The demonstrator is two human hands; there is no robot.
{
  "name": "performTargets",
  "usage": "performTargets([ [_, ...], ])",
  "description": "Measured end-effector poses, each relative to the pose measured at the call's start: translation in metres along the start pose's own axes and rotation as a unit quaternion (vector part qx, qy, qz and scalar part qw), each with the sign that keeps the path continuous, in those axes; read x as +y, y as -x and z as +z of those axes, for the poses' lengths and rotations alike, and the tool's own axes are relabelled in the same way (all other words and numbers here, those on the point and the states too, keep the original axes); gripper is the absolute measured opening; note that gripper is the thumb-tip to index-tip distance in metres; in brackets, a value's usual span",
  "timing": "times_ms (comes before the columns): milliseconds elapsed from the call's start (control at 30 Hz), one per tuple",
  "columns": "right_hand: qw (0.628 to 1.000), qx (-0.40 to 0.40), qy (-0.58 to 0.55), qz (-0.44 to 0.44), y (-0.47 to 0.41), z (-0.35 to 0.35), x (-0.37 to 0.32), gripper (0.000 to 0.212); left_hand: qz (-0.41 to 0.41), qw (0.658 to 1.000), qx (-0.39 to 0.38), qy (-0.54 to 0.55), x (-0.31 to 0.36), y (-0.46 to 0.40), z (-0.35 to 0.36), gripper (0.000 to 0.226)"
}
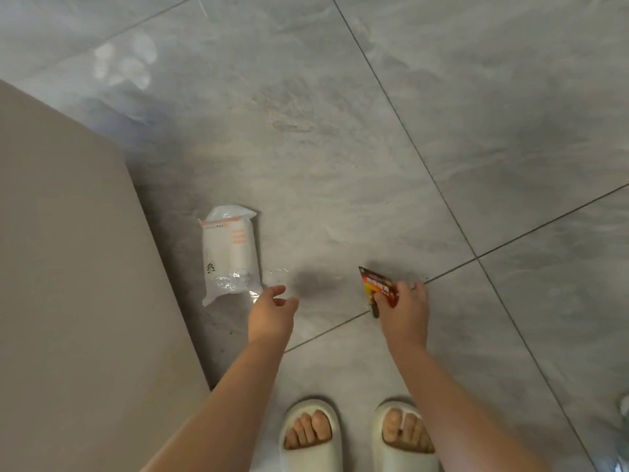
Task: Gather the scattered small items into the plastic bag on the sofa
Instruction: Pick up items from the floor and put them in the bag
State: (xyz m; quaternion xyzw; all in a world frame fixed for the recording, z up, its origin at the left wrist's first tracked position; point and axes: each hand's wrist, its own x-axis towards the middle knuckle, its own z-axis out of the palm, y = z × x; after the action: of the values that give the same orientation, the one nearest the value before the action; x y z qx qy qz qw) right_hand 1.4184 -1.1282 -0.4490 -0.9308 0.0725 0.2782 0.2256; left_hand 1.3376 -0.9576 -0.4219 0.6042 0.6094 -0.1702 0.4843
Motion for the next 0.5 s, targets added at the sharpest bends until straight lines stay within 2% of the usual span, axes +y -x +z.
performTargets([
  [100,1.000,0.008,-0.026,0.008,-0.013,0.006,0.003,0.022,0.010,1.000,0.001,-0.005,-0.003,-0.010,0.003,0.037],
  [233,0.997,-0.044,-0.026,0.053,-0.019,0.012,0.009,0.021,0.017,1.000,0.015,-0.007,-0.002,-0.017,0.003,0.037],
  [333,0.991,-0.066,-0.082,0.077,-0.016,0.017,0.003,0.023,0.029,0.998,0.043,-0.029,0.005,-0.020,-0.007,0.035],
  [500,0.979,-0.093,-0.180,0.036,-0.006,0.027,-0.036,0.015,0.039,0.991,0.109,-0.067,0.022,-0.032,-0.035,0.037],
])
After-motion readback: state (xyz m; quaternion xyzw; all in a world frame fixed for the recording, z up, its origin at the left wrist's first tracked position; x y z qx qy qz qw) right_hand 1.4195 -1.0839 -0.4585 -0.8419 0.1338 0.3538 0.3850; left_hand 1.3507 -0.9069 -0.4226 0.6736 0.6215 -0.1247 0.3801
